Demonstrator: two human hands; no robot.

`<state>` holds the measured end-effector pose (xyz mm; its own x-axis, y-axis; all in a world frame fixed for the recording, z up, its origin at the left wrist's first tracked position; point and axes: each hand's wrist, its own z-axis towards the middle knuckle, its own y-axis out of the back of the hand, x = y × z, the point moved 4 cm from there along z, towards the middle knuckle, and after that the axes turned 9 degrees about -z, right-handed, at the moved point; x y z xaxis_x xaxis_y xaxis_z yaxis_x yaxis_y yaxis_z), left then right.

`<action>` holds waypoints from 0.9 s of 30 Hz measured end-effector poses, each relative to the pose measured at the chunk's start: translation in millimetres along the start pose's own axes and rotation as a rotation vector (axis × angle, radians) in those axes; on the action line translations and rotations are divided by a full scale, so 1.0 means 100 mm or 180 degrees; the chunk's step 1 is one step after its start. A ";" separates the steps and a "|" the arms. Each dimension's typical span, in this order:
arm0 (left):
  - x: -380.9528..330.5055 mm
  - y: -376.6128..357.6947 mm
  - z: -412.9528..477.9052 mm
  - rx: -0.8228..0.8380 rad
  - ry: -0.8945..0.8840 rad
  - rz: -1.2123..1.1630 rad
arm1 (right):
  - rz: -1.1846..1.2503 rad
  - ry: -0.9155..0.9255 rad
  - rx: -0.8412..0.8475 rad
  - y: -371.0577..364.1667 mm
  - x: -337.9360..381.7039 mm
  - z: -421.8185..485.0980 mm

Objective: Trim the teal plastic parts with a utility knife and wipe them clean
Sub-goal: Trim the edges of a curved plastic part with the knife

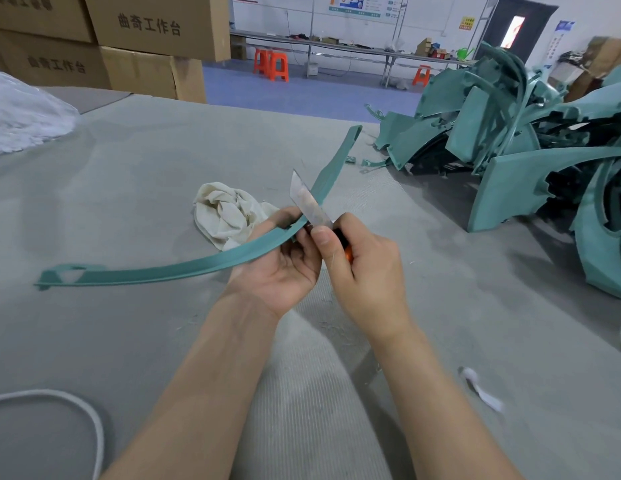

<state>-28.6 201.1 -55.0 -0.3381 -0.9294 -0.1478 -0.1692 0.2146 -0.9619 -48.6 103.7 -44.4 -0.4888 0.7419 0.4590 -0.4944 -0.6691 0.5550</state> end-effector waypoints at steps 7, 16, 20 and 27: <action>0.02 -0.01 -0.01 -0.0002 0.0029 -0.0083 | -0.0061 0.0080 -0.0110 0.00 0.01 0.00; 0.08 -0.03 -0.06 0.0429 0.0802 -0.0111 | 0.0136 -0.0438 -0.0720 0.20 -0.26 0.07; 0.08 -0.01 -0.04 0.0300 0.0596 -0.0115 | 0.0286 -0.0308 -0.0579 0.15 -0.22 0.05; 0.03 0.00 -0.02 0.0198 0.0329 -0.0332 | 0.0279 0.0036 -0.0134 0.10 -0.15 0.04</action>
<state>-31.3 199.2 -55.3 -0.4158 -0.9091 -0.0251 -0.1517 0.0965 -0.9837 -43.2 86.1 -42.6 -0.5396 0.6799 0.4965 -0.4789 -0.7329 0.4831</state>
